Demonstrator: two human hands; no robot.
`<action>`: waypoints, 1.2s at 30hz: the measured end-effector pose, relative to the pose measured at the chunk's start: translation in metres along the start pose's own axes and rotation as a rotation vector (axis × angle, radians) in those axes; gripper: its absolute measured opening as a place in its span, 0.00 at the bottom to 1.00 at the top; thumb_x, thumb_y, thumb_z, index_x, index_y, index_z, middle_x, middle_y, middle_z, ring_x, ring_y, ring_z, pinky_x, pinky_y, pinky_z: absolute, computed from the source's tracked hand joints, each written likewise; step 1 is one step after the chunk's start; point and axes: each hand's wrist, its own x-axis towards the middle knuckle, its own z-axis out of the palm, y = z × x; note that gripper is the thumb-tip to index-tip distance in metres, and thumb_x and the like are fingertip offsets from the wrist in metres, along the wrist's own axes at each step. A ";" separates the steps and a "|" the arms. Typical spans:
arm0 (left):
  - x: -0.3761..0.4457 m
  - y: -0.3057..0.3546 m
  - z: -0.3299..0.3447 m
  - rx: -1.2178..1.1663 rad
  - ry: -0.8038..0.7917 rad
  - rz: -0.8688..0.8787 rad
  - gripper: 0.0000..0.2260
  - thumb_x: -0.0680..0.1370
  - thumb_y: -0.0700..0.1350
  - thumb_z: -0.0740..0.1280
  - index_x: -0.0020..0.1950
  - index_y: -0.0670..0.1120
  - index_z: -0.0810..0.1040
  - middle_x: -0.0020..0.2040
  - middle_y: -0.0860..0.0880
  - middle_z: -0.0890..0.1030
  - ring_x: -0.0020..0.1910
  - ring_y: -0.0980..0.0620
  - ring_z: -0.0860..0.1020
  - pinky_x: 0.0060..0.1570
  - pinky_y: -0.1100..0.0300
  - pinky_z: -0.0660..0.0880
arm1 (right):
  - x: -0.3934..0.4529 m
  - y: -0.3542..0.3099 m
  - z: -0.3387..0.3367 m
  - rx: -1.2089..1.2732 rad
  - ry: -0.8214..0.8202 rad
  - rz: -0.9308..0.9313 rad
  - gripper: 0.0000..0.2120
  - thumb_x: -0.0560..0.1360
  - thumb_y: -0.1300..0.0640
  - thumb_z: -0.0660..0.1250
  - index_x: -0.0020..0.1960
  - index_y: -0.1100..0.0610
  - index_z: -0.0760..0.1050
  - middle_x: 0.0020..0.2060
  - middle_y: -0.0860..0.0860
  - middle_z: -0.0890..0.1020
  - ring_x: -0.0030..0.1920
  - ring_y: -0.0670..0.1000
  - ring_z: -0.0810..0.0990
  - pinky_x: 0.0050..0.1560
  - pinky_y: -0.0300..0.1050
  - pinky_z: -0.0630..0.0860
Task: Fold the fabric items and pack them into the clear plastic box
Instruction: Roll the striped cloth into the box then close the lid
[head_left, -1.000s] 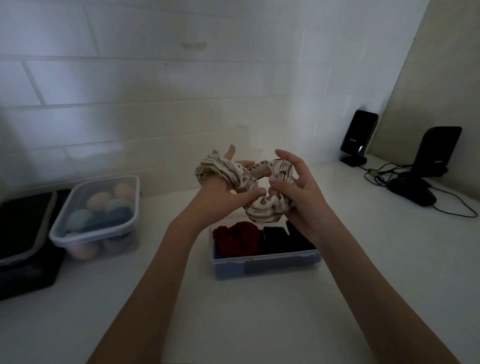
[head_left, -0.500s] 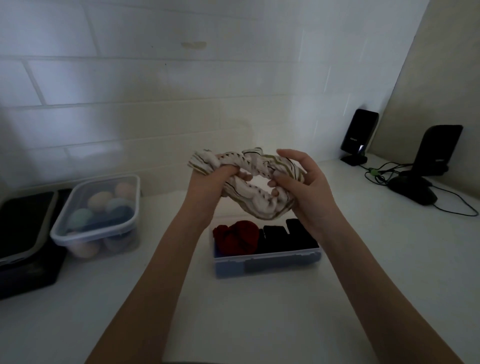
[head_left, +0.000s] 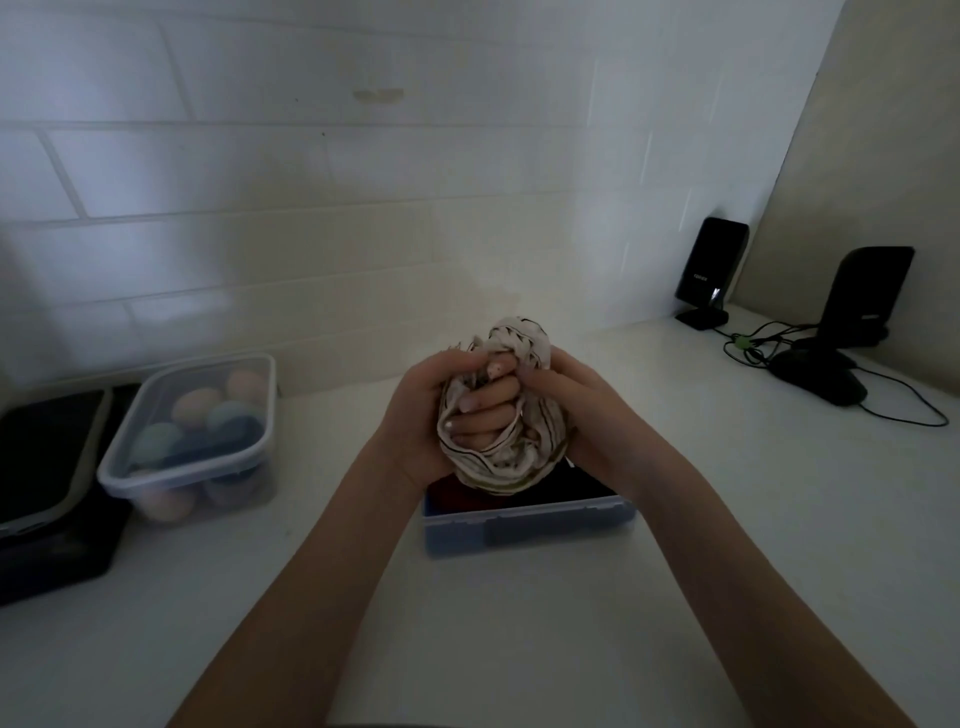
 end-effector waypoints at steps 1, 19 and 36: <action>-0.002 0.001 0.001 -0.007 0.010 -0.018 0.06 0.77 0.41 0.59 0.44 0.38 0.72 0.28 0.45 0.73 0.24 0.54 0.63 0.22 0.64 0.59 | 0.000 0.001 0.000 0.005 -0.044 0.056 0.15 0.77 0.59 0.61 0.62 0.60 0.74 0.54 0.57 0.82 0.54 0.53 0.81 0.56 0.47 0.78; 0.009 -0.002 -0.006 0.255 0.402 0.197 0.01 0.71 0.39 0.63 0.39 0.43 0.73 0.25 0.53 0.66 0.25 0.58 0.65 0.27 0.68 0.64 | -0.005 -0.011 -0.012 0.446 0.045 0.004 0.03 0.73 0.61 0.61 0.41 0.57 0.72 0.27 0.47 0.74 0.29 0.45 0.74 0.36 0.39 0.70; -0.001 -0.003 0.000 0.886 0.395 0.114 0.26 0.62 0.26 0.63 0.50 0.51 0.83 0.43 0.47 0.81 0.41 0.52 0.79 0.43 0.63 0.79 | -0.016 -0.017 -0.029 -0.360 0.472 -0.278 0.17 0.66 0.75 0.62 0.36 0.56 0.82 0.34 0.54 0.84 0.30 0.50 0.82 0.31 0.38 0.78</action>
